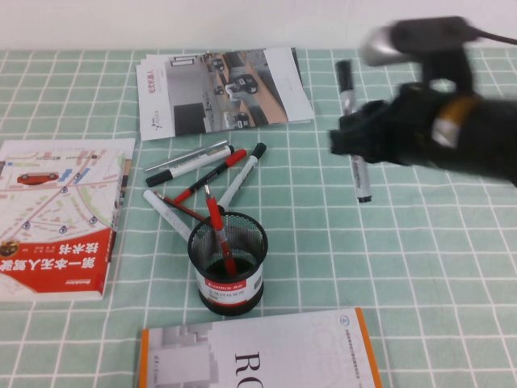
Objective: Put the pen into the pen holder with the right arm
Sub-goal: Place the pen onto the pen holder
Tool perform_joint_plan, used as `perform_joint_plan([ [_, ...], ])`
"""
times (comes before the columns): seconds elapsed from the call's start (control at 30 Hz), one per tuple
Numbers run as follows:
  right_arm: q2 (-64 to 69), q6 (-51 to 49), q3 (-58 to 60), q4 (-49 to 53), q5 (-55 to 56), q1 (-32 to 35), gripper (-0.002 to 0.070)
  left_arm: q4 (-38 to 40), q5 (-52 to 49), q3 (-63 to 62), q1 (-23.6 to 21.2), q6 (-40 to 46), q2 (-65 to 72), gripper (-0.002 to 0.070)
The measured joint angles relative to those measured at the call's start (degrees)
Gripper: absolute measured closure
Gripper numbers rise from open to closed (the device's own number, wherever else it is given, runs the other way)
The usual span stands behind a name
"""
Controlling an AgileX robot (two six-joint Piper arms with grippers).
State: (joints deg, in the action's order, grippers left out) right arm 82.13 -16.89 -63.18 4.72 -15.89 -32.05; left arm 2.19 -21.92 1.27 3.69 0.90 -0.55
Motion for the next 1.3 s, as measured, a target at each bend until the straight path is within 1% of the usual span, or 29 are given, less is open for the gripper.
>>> perform_joint_plan([
  [0.17,-9.9,0.0,14.2,0.7,21.5,-0.3,0.0563,0.0,0.0,0.0,0.0,0.0,0.0,0.0679],
  [0.33,-11.3,-2.6,20.1,6.7,35.4,-1.4,0.0563,0.0,0.0,0.0,0.0,0.0,0.0,0.0679],
  [0.5,-5.8,-5.5,21.9,12.7,52.4,-4.3,0.0563,0.0,0.0,0.0,0.0,0.0,0.0,0.0679],
  [0.6,-0.6,-5.7,21.9,13.9,61.3,-6.0,0.0563,0.0,0.0,0.0,0.0,0.0,0.0,0.0679],
  [0.7,5.2,-5.7,21.9,14.4,67.6,-7.6,0.0563,0.0,0.0,0.0,0.0,0.0,0.0,0.0679],
  [0.9,13.7,-5.7,21.9,15.2,73.3,-8.3,0.0563,0.0,0.0,0.0,0.0,0.0,0.0,0.0679],
  [1.3,20.1,-5.7,19.3,14.8,74.4,-8.4,0.0563,0.0,0.0,0.0,0.0,0.0,0.0,0.0679],
])
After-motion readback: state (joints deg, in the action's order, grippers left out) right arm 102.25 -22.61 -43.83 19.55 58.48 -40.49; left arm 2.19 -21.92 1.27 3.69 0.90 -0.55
